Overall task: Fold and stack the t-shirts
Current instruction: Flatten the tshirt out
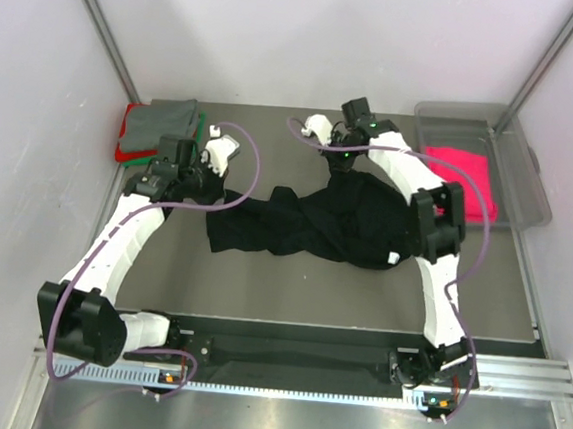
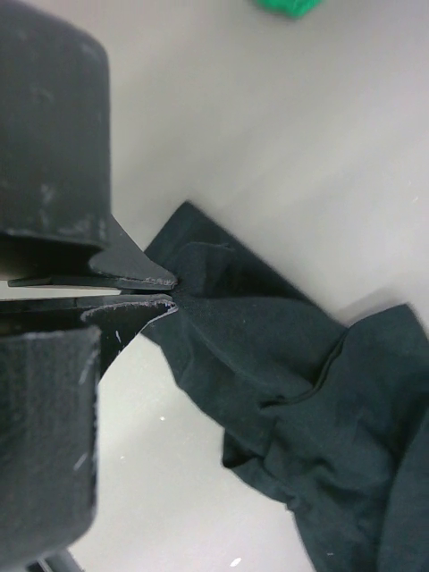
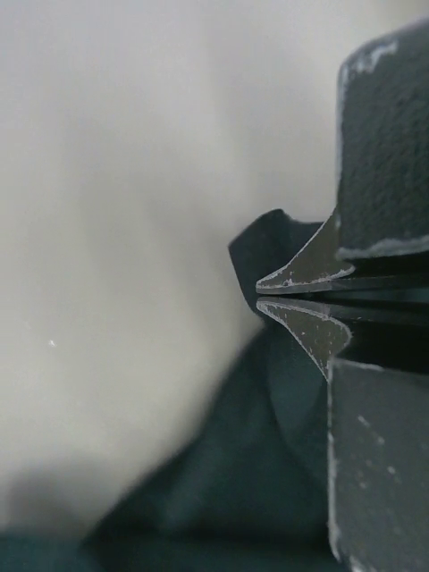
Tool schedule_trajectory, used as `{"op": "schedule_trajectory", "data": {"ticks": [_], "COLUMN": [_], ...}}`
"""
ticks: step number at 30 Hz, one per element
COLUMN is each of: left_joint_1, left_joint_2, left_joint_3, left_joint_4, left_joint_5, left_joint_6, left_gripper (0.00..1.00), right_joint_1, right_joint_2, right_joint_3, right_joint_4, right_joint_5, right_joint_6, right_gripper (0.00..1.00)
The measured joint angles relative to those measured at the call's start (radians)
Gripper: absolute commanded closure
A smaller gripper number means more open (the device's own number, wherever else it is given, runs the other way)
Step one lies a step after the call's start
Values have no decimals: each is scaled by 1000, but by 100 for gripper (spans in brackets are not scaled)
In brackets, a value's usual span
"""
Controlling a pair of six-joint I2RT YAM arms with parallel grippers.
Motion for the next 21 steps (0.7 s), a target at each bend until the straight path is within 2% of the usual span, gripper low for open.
{"op": "schedule_trajectory", "data": {"ticks": [6, 12, 18, 21], "left_joint_1": [0, 0, -2, -2], "left_joint_2": [19, 47, 52, 19], "left_joint_3": [144, 358, 548, 568], "left_joint_4": [-7, -46, -79, -78], "left_joint_5": [-18, -21, -62, -83], "left_joint_6": [5, 19, 27, 27], "left_gripper": [100, 100, 100, 100], "right_joint_1": [-12, -58, -138, -176], "right_joint_2": [-335, -661, -815, -883], "right_joint_3": [-104, -189, -241, -282], "right_joint_4": [89, 239, 304, 304], "right_joint_5": [51, 130, 199, 211], "right_joint_6": [12, 57, 114, 135], "right_gripper": [100, 100, 100, 100]}}
